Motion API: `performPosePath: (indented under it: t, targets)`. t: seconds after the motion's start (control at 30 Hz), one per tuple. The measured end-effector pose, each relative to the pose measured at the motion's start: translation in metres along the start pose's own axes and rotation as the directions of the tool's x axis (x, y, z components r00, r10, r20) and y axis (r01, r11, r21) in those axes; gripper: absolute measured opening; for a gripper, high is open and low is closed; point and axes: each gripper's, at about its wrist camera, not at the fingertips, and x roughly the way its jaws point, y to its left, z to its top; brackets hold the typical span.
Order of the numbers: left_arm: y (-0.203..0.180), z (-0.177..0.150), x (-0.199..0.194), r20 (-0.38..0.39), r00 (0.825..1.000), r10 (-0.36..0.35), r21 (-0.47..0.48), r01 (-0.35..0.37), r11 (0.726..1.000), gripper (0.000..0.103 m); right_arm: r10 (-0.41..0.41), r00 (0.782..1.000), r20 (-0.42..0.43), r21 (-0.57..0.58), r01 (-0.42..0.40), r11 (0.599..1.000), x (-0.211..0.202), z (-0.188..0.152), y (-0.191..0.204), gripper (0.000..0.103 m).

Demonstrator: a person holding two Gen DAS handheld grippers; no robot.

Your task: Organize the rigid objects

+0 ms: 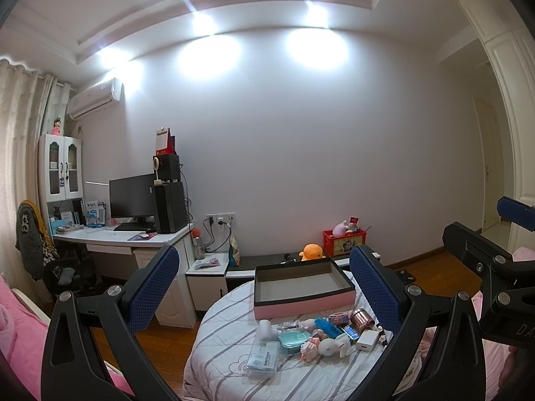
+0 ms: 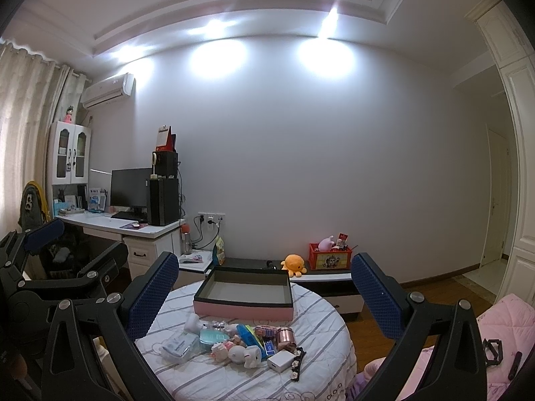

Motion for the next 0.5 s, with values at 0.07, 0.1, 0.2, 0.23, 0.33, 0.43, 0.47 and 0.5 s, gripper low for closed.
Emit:
performPosePath:
  t: [0.07,0.1,0.2,0.23,0.33,0.43,0.47,0.5]
  targets:
    - [-0.001,-0.003,0.004,-0.003,1.0,-0.004,-0.002,0.004,1.0,0.103,0.003,1.0,-0.006,0.002,-0.003,1.0,0.004,-0.003,-0.001,0.103]
    - [-0.001,-0.006,0.008,-0.011,1.0,-0.006,-0.002,0.006,1.0,0.103,0.003,1.0,-0.015,0.003,-0.003,1.0,0.007,-0.005,-0.002,0.103]
    - [0.001,-0.016,0.025,-0.038,0.999,-0.005,-0.01,0.005,1.0,0.103,0.011,0.999,-0.04,0.017,-0.01,1.0,0.02,-0.016,-0.007,0.103]
    - [0.002,-0.021,0.031,-0.048,0.999,-0.004,-0.017,0.003,1.0,0.103,0.013,0.999,-0.049,0.021,-0.012,1.0,0.024,-0.02,-0.009,0.103]
    - [0.003,-0.041,0.055,-0.103,0.995,-0.005,-0.028,0.002,1.0,0.103,0.023,0.996,-0.085,0.038,-0.02,0.999,0.044,-0.037,-0.018,0.103]
    - [0.004,-0.063,0.085,-0.177,0.984,0.008,-0.03,-0.013,0.999,0.103,0.036,0.991,-0.13,0.06,-0.028,0.998,0.07,-0.059,-0.028,0.103]
    - [0.004,-0.07,0.094,-0.197,0.98,0.013,-0.03,-0.019,0.999,0.103,0.04,0.989,-0.143,0.065,-0.031,0.997,0.076,-0.063,-0.03,0.103]
    - [0.005,-0.078,0.104,-0.221,0.975,0.018,-0.029,-0.025,0.999,0.103,0.045,0.986,-0.162,0.075,-0.034,0.997,0.086,-0.071,-0.034,0.103]
